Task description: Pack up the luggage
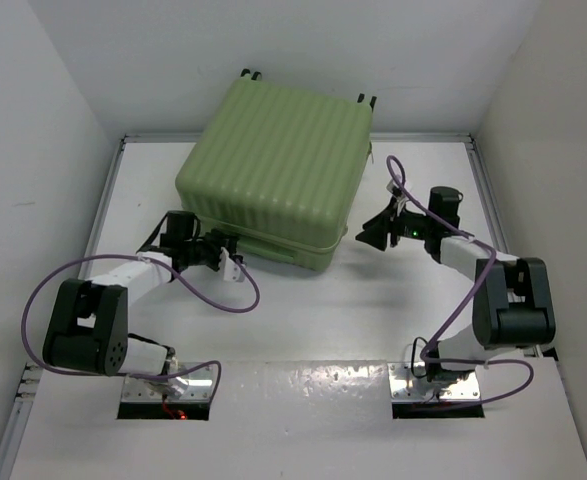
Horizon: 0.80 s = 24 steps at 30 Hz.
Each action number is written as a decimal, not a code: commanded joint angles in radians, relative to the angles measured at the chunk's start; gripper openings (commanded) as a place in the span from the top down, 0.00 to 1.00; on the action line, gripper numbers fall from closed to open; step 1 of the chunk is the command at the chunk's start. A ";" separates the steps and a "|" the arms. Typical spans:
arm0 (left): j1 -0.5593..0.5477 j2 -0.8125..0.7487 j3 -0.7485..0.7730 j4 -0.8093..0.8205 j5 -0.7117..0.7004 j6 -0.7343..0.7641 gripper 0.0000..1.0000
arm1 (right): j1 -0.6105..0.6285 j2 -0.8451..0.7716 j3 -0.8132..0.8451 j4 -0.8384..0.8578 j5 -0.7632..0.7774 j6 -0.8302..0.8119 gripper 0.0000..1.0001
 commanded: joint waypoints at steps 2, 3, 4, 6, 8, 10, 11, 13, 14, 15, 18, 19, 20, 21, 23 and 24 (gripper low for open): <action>0.000 0.027 -0.022 0.114 -0.040 -0.006 0.68 | 0.012 0.032 0.047 0.085 -0.054 -0.075 0.51; 0.000 0.027 -0.022 0.114 -0.040 -0.006 0.74 | 0.011 0.039 0.050 0.096 -0.064 -0.081 0.51; 0.000 0.027 -0.022 0.114 -0.040 -0.006 0.76 | 0.012 0.059 0.052 0.105 -0.068 -0.083 0.51; -0.009 0.027 -0.022 0.104 -0.040 -0.006 0.76 | 0.043 0.074 0.059 0.141 -0.085 -0.099 0.51; -0.020 0.027 -0.022 0.104 -0.040 -0.006 0.77 | 0.051 0.096 0.076 0.144 -0.096 -0.118 0.51; -0.030 0.027 -0.022 0.104 -0.040 -0.006 0.77 | 0.057 0.119 0.085 0.151 -0.093 -0.139 0.51; -0.030 0.036 -0.022 0.104 -0.040 -0.015 0.77 | 0.057 0.128 0.087 0.165 -0.090 -0.152 0.50; -0.030 0.036 -0.022 0.104 -0.040 -0.015 0.77 | 0.063 0.145 0.087 0.188 -0.090 -0.153 0.50; -0.030 0.036 -0.022 0.104 -0.040 -0.024 0.77 | 0.064 0.148 0.093 0.194 -0.090 -0.156 0.50; -0.030 0.047 -0.013 0.104 -0.040 -0.025 0.77 | 0.072 0.151 0.098 0.194 -0.090 -0.158 0.50; -0.030 0.056 -0.013 0.104 -0.049 -0.025 0.78 | 0.084 0.162 0.089 0.232 -0.067 -0.164 0.50; -0.030 0.056 -0.004 0.104 -0.049 -0.025 0.79 | 0.087 0.167 0.085 0.242 -0.061 -0.167 0.50; -0.030 0.056 -0.003 0.104 -0.049 -0.025 0.79 | 0.091 0.171 0.085 0.262 -0.055 -0.167 0.50; -0.030 0.056 -0.003 0.104 -0.049 -0.025 0.79 | 0.091 0.179 0.087 0.266 -0.054 -0.167 0.50; -0.030 0.065 -0.003 0.104 -0.049 -0.025 0.79 | 0.098 0.187 0.095 0.273 -0.058 -0.161 0.50; -0.030 0.065 -0.003 0.104 -0.049 -0.025 0.81 | 0.101 0.188 0.096 0.280 -0.064 -0.153 0.51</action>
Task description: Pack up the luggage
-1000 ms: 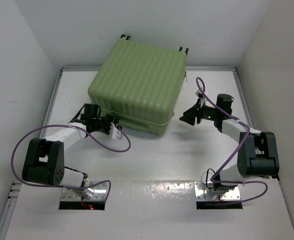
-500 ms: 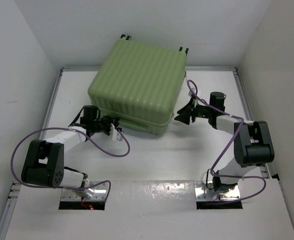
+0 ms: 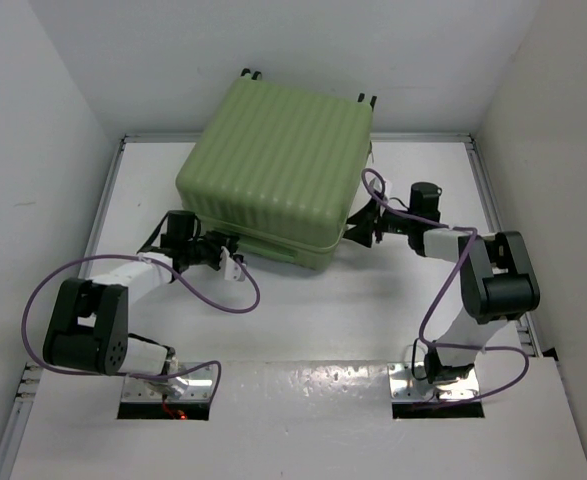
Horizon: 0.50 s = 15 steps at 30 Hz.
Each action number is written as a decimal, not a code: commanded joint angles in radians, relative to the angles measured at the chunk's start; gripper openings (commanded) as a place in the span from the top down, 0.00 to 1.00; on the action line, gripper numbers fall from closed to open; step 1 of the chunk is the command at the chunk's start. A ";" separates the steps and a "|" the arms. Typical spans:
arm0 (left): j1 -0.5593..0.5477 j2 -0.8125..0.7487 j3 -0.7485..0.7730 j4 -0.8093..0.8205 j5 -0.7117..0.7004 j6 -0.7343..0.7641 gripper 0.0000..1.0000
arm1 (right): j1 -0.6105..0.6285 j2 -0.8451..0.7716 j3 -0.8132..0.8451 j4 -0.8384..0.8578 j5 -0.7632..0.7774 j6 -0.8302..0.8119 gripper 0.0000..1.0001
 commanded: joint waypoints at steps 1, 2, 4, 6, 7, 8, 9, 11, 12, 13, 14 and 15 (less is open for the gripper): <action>-0.018 0.059 0.014 0.047 -0.044 -0.013 0.81 | 0.015 0.009 0.041 0.095 -0.030 -0.023 0.52; -0.027 0.068 0.014 0.047 -0.044 -0.013 0.81 | 0.017 0.007 0.041 0.095 -0.036 -0.023 0.52; -0.027 0.068 0.014 0.047 -0.044 -0.013 0.82 | 0.024 0.010 0.042 0.096 -0.040 -0.023 0.58; -0.038 0.077 0.024 0.058 -0.044 -0.023 0.86 | 0.030 0.012 0.042 0.095 -0.040 -0.026 0.66; -0.038 0.077 0.024 0.067 -0.044 -0.023 0.87 | 0.034 0.010 0.045 0.089 -0.039 -0.027 0.69; -0.047 0.088 0.024 0.067 -0.044 -0.033 0.88 | 0.038 0.018 0.045 0.090 -0.036 -0.024 0.76; -0.047 0.088 0.024 0.067 -0.053 -0.033 0.88 | 0.044 0.018 0.047 0.093 -0.031 -0.023 0.80; -0.060 0.088 0.033 0.086 -0.054 -0.051 0.92 | 0.046 0.020 0.045 0.106 -0.030 -0.005 0.95; -0.070 0.099 0.033 0.086 -0.054 -0.060 0.93 | 0.046 0.020 0.036 0.122 -0.030 0.002 0.97; -0.070 0.099 0.045 0.086 -0.054 -0.072 0.95 | 0.047 0.018 0.035 0.139 -0.028 0.008 0.99; -0.070 0.108 0.045 0.086 -0.054 -0.073 0.96 | 0.049 0.012 0.026 0.147 -0.028 0.014 1.00; -0.080 0.108 0.045 0.086 -0.054 -0.073 0.96 | 0.049 0.009 0.018 0.150 -0.030 0.017 1.00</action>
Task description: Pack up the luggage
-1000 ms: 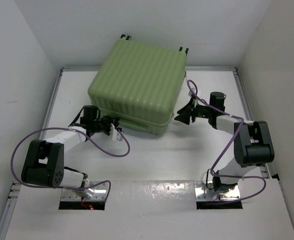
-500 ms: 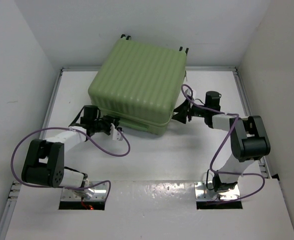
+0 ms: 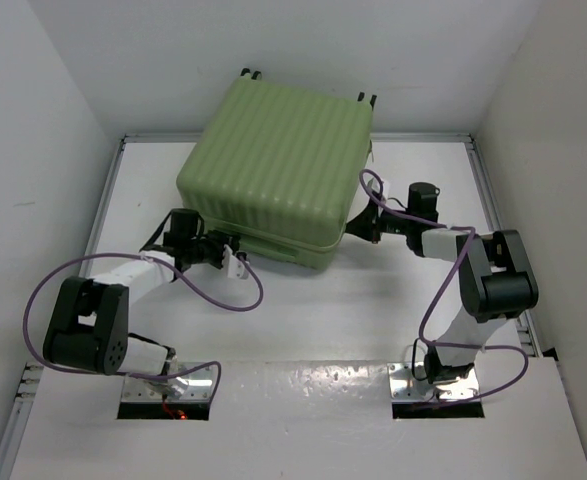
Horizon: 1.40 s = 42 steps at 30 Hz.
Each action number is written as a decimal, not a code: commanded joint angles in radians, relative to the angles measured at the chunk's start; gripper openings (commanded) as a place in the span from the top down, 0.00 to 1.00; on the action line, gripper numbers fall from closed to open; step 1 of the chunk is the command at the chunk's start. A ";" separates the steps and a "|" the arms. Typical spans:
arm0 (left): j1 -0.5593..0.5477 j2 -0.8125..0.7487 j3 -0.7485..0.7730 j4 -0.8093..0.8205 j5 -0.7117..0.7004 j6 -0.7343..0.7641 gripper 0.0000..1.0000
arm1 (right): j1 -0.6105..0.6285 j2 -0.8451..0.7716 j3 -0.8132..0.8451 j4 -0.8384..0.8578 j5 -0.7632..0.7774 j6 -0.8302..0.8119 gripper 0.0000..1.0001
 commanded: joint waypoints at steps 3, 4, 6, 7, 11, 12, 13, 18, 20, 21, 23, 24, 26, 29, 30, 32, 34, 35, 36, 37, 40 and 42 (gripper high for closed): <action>-0.061 0.100 0.039 0.086 -0.027 -0.034 1.00 | 0.027 -0.020 0.000 0.126 -0.032 0.010 1.00; -0.061 0.100 0.039 0.086 -0.027 -0.034 1.00 | 0.029 -0.020 -0.005 0.127 -0.032 0.010 1.00; -0.074 0.109 0.051 0.066 -0.027 -0.014 1.00 | 0.030 -0.033 -0.009 0.126 -0.029 0.014 1.00; -0.084 0.120 0.063 0.055 -0.027 -0.029 1.00 | 0.029 -0.039 -0.019 0.126 -0.026 0.014 1.00; -0.097 0.143 0.086 0.055 -0.017 -0.118 1.00 | 0.030 -0.063 -0.061 0.135 -0.006 0.028 1.00; -0.097 0.143 0.086 0.077 -0.007 -0.147 1.00 | 0.032 -0.083 -0.068 0.139 0.003 0.039 1.00; -0.107 0.143 0.086 0.077 -0.007 -0.199 1.00 | 0.032 -0.091 -0.094 0.158 0.006 0.048 1.00; -0.143 0.123 0.086 0.107 0.002 -0.276 1.00 | 0.072 -0.209 -0.195 0.150 0.029 0.068 1.00; -0.153 0.113 0.077 0.120 0.002 -0.304 1.00 | 0.101 -0.280 -0.229 0.071 0.027 0.054 1.00; -0.166 0.113 0.077 0.132 0.002 -0.304 1.00 | 0.108 -0.298 -0.238 0.051 0.033 0.046 1.00; -0.179 0.103 0.066 0.149 -0.010 -0.330 1.00 | 0.154 -0.336 -0.275 -0.044 0.038 0.036 1.00; -0.196 0.103 0.066 0.163 -0.010 -0.347 1.00 | 0.167 -0.377 -0.290 -0.087 0.046 0.036 1.00; -0.219 0.103 0.057 0.196 -0.020 -0.394 1.00 | 0.234 -0.416 -0.321 -0.068 0.108 0.109 1.00; -0.256 0.092 0.034 0.245 -0.020 -0.448 1.00 | 0.341 -0.465 -0.387 0.029 0.256 0.282 1.00; -0.256 0.081 0.034 0.255 -0.020 -0.457 1.00 | 0.390 -0.473 -0.390 0.053 0.384 0.328 1.00; -0.290 0.081 0.010 0.255 -0.020 -0.457 1.00 | 0.453 -0.464 -0.387 0.107 0.493 0.412 1.00; -0.301 0.067 -0.001 0.276 -0.020 -0.457 1.00 | 0.487 -0.410 -0.375 0.165 0.572 0.454 1.00; -0.301 0.067 -0.001 0.266 -0.020 -0.457 1.00 | 0.525 -0.392 -0.329 0.178 0.660 0.474 1.00; -0.301 0.058 -0.001 0.250 0.002 -0.439 1.00 | 0.536 -0.353 -0.312 0.190 0.685 0.490 1.00; -0.301 0.058 -0.001 0.240 0.011 -0.427 1.00 | 0.550 -0.312 -0.278 0.217 0.710 0.496 1.00; -0.310 0.034 -0.029 0.201 0.034 -0.349 1.00 | 0.590 -0.211 -0.201 0.265 0.800 0.429 1.00; -0.310 0.020 -0.044 0.174 0.057 -0.315 1.00 | 0.618 -0.183 -0.139 0.274 0.823 0.370 1.00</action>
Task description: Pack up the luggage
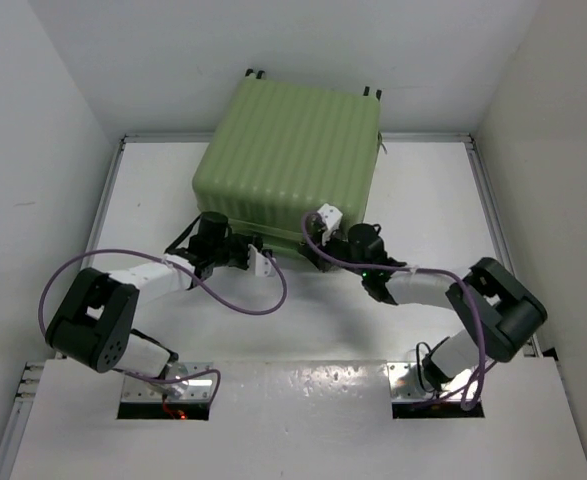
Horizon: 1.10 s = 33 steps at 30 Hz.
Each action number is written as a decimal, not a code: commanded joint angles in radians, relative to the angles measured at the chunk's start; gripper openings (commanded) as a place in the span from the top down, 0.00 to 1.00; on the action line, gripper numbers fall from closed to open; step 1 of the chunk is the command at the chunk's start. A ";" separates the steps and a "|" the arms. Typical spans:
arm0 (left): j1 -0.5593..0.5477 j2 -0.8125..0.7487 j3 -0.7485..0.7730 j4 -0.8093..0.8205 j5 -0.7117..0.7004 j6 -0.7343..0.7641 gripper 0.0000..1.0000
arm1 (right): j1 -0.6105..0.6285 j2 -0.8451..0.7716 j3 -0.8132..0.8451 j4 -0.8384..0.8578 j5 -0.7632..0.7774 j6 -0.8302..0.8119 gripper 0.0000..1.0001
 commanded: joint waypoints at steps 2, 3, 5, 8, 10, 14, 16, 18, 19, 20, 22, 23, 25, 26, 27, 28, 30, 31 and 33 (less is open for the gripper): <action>-0.076 0.009 -0.017 -0.074 0.243 0.068 1.00 | 0.111 0.116 0.141 0.072 -0.002 -0.039 1.00; -0.076 0.009 -0.006 -0.129 0.256 0.108 1.00 | 0.136 0.130 0.177 0.088 0.025 -0.059 1.00; -0.076 -0.003 -0.016 -0.140 0.276 0.123 1.00 | 0.173 0.179 0.217 0.099 0.055 -0.168 1.00; -0.076 -0.029 -0.035 -0.210 0.306 0.220 1.00 | 0.198 0.234 0.294 0.110 0.113 -0.265 1.00; -0.076 -0.047 -0.050 -0.211 0.315 0.220 1.00 | 0.205 0.274 0.328 0.110 0.115 -0.302 1.00; -0.067 -0.048 -0.050 -0.201 0.315 0.211 1.00 | 0.208 0.294 0.365 0.092 0.110 -0.314 1.00; -0.057 -0.048 -0.041 -0.191 0.315 0.157 1.00 | 0.199 0.248 0.339 0.087 0.101 -0.317 0.94; -0.025 -0.048 -0.004 -0.191 0.300 0.074 0.94 | 0.193 0.205 0.273 0.059 0.070 -0.328 0.75; -0.008 -0.064 -0.004 -0.191 0.300 0.050 0.72 | 0.185 0.146 0.253 0.049 0.066 -0.332 0.70; 0.009 -0.080 0.009 -0.191 0.300 0.027 0.63 | 0.181 0.083 0.210 0.018 0.061 -0.334 0.65; 0.052 -0.160 0.010 -0.191 0.300 -0.004 0.50 | 0.170 -0.025 0.155 -0.090 0.027 -0.343 0.60; 0.066 -0.197 0.010 -0.200 0.311 -0.018 0.38 | 0.167 -0.098 0.123 -0.126 0.021 -0.343 0.58; 0.088 -0.280 -0.010 -0.200 0.311 -0.041 0.20 | 0.153 -0.215 0.067 -0.253 -0.020 -0.339 0.50; 0.098 -0.360 -0.026 -0.200 0.311 -0.059 0.17 | 0.153 -0.321 0.058 -0.282 -0.034 -0.337 0.47; 0.098 -0.394 -0.026 -0.200 0.311 -0.111 0.15 | 0.141 -0.356 0.049 -0.312 -0.051 -0.334 0.47; 0.098 -0.423 -0.026 -0.200 0.299 -0.137 0.15 | 0.124 -0.391 0.032 -0.408 -0.063 -0.316 0.47; 0.098 -0.491 -0.003 -0.239 0.299 -0.183 0.15 | 0.089 -0.523 0.021 -0.482 -0.080 -0.291 0.47; 0.085 -0.509 0.006 -0.252 0.299 -0.214 0.15 | 0.057 -0.546 0.014 -0.525 -0.077 -0.256 0.48; 0.034 -0.541 0.006 -0.261 0.300 -0.242 0.21 | -0.004 -0.632 0.006 -0.591 -0.080 -0.208 0.48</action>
